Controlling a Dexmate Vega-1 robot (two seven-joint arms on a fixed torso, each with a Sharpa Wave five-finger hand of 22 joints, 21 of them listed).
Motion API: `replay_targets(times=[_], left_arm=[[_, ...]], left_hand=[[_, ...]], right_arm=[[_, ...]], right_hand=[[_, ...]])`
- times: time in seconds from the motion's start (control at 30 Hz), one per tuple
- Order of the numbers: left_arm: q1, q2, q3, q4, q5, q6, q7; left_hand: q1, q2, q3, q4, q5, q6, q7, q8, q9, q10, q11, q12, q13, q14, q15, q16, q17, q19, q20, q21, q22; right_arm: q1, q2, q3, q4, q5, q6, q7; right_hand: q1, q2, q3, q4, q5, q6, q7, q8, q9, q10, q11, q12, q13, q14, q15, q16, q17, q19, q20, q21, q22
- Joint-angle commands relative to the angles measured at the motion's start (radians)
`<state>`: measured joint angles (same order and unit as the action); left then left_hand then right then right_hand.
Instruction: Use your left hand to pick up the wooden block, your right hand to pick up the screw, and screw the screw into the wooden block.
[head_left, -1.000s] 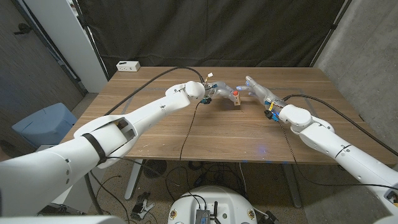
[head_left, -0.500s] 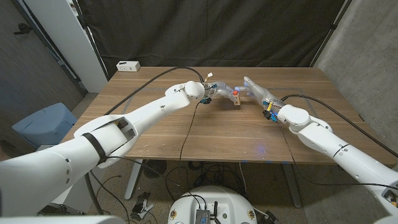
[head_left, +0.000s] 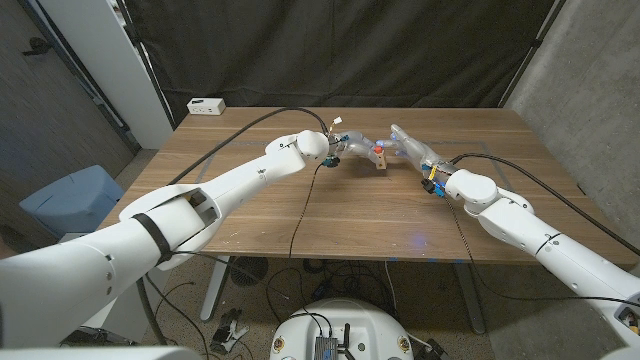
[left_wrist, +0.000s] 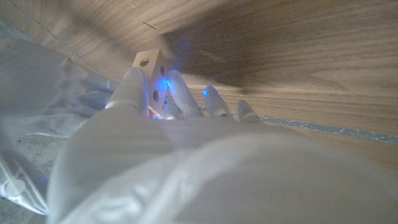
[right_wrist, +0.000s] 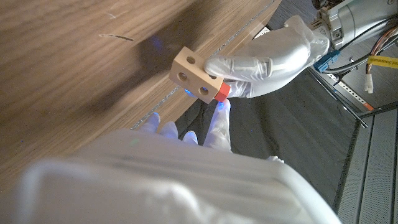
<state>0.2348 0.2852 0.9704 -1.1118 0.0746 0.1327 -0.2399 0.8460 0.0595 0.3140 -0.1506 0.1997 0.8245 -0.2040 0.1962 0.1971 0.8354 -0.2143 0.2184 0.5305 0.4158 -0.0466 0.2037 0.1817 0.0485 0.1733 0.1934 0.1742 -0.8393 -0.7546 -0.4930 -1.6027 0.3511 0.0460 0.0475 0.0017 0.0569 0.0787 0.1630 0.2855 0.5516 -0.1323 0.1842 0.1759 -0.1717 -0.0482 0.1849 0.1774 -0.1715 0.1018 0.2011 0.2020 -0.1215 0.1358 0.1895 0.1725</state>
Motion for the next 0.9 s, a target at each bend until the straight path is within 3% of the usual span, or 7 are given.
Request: replay_targets(times=[0.03,0.9], left_arm=[[0.002,0.003,0.000,-0.011,0.003,0.006,0.001],[0.000,-0.001,0.001,-0.002,0.001,-0.001,-0.003]], left_hand=[[0.000,0.005,0.007,0.001,0.005,0.028,0.017,0.006,0.003,0.007,-0.001,-0.002,0.005,0.005,-0.048,0.004,0.003,0.003,0.002,0.003,0.004],[0.002,0.005,0.008,0.000,0.005,0.029,0.020,0.006,0.003,0.007,-0.001,-0.002,0.004,0.004,-0.049,0.004,0.003,0.004,0.002,0.003,0.004]], right_arm=[[-0.006,0.000,0.009,0.004,0.008,0.009,-0.009],[-0.011,0.005,0.019,0.016,0.023,0.005,-0.022]], right_hand=[[0.004,0.009,-0.005,0.000,0.010,0.002,0.001,0.001,0.003,-0.049,0.000,0.002,0.003,-0.162,0.000,0.005,0.004,-0.005,-0.002,0.001,0.001],[0.006,0.012,-0.009,-0.001,0.013,0.001,0.004,0.002,0.003,-0.047,0.001,0.003,0.003,-0.159,0.001,0.006,0.004,-0.003,-0.002,0.002,0.001]])
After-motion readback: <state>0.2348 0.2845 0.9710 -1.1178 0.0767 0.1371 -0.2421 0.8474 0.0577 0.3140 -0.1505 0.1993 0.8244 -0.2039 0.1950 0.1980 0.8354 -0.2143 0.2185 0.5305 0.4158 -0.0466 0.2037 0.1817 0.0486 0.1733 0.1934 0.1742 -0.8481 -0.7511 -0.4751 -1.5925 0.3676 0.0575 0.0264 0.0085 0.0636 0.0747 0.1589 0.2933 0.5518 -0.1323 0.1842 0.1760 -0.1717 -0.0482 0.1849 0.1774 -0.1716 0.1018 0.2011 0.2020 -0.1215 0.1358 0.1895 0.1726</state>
